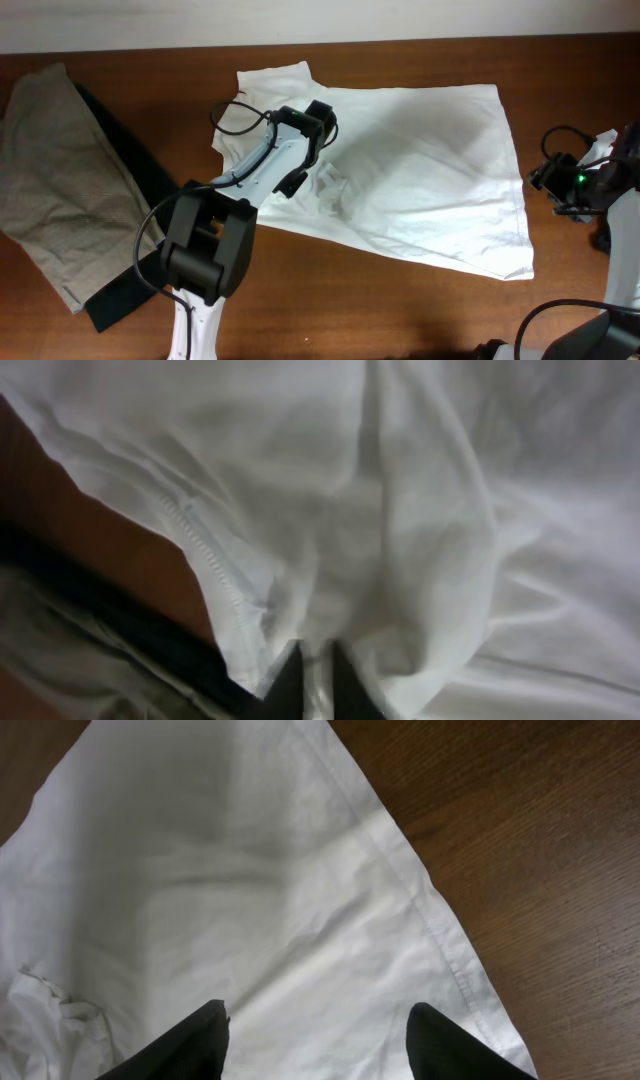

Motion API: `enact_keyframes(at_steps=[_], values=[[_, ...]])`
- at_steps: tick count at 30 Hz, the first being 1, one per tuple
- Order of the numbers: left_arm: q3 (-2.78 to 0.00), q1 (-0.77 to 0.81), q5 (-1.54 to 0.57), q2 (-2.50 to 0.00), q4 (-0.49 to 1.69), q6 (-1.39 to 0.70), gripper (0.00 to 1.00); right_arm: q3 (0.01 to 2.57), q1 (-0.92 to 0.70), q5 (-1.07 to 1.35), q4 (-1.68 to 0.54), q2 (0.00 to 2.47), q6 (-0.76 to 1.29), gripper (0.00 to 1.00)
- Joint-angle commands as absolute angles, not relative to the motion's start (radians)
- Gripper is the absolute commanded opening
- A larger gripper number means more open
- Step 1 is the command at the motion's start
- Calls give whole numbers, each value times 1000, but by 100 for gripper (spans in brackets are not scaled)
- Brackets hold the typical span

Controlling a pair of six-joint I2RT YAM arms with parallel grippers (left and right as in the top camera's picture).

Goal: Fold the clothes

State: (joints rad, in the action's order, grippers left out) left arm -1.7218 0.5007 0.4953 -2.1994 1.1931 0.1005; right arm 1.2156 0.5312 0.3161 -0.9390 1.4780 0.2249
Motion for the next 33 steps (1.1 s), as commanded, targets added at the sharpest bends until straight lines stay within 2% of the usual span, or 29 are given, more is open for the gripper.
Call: enact_keyframes(at_steps=[1, 3, 4, 6, 7, 13, 20, 21, 23, 24, 28, 29, 30, 33], values=[[-1707, 488, 608, -2187, 1224, 74, 0, 1229, 531, 321, -942, 1465, 217, 62], [-1711, 461, 533, -2162, 1243, 75, 0, 1229, 531, 316, -943, 1465, 217, 62], [-1711, 466, 456, -2117, 1257, 75, 7, 1229, 531, 303, -943, 1465, 217, 62], [-1711, 504, 430, -2058, 1261, 76, 24, 1229, 531, 303, -943, 1465, 217, 62], [-1711, 531, 383, -2041, 1264, 76, 27, 1229, 531, 303, -943, 1465, 217, 62], [-1443, 576, 370, -2043, 1041, 83, 26, 1229, 531, 303, -944, 1465, 217, 62], [-1395, 527, 479, -2044, 855, 104, 27, 1229, 531, 303, -962, 1465, 217, 62], [-1394, 515, 480, -2044, 856, 107, 22, 1229, 531, 303, -962, 1465, 217, 62], [-1394, 499, 480, -2044, 852, 129, 4, 1229, 531, 303, -962, 1465, 217, 62], [-1394, 484, 489, -2043, 855, 128, 0, 1229, 531, 303, -962, 1465, 217, 62], [-1407, 446, 566, -1975, 871, 127, 1, 1229, 531, 302, -962, 1465, 217, 62], [-1420, 442, 565, -1936, 871, 128, 10, 1229, 531, 282, -962, 1465, 218, 62], [-1429, 442, 564, -1911, 871, 128, 13, 1229, 531, 242, -977, 1466, 218, 61], [-1430, 442, 531, -1884, 874, 128, 13, 1132, 531, 94, -1044, 1488, 301, 61]])
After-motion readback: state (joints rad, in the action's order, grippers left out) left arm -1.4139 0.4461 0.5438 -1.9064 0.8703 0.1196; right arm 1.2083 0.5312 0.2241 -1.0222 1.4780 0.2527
